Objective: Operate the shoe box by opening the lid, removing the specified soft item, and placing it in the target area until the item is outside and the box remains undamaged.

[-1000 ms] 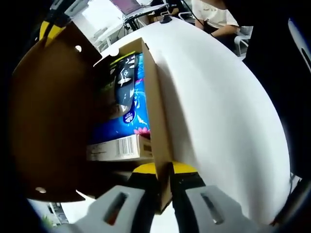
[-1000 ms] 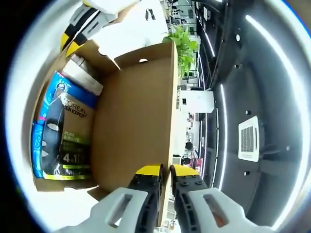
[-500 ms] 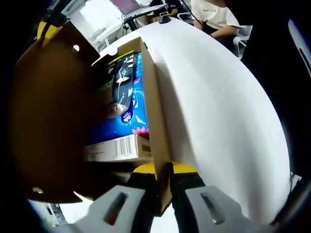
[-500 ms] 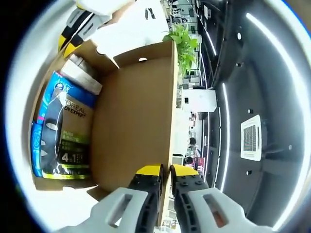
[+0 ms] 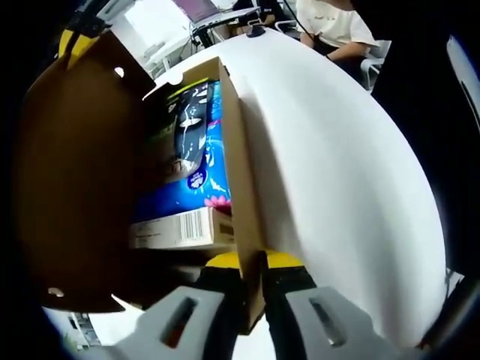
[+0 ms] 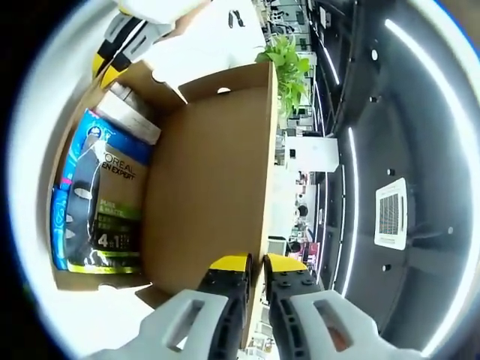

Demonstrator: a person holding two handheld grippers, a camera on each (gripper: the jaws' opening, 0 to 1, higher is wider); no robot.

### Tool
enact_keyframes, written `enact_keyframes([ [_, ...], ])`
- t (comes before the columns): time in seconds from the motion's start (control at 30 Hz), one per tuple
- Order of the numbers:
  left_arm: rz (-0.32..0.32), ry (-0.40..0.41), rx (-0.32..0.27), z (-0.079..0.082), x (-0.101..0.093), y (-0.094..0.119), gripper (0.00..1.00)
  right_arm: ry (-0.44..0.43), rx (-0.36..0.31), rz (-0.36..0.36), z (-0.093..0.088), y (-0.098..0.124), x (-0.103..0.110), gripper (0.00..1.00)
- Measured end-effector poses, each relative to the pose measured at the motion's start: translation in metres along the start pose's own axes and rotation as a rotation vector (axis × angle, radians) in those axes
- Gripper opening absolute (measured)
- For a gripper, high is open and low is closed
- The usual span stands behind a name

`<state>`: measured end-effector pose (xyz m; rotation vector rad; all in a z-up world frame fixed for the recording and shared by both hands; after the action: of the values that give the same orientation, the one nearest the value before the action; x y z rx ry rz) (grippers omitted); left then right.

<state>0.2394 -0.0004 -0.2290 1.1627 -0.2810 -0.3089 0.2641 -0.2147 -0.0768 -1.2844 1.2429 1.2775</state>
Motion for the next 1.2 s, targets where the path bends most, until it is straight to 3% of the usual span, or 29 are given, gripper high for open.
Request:
enact_keyframes([
  [1.2, -0.001, -0.003, -0.005, 0.000, -0.001, -0.001, 0.07, 0.005, 0.003, 0.078, -0.006, -0.024, -0.008, 0.05],
])
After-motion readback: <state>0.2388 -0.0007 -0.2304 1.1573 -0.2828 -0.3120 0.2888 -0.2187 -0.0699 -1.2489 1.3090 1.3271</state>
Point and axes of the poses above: the point that each gripper's makers call its tool centre point, and the gripper's own axes: y roughly backward along the fingers, x roughly to its left, z roughly out of its top, the point moved 9 cm from there along y, roughly backward along the fingers, and after that the axes turned 13 degrees about -z, right-handed, at the moved point
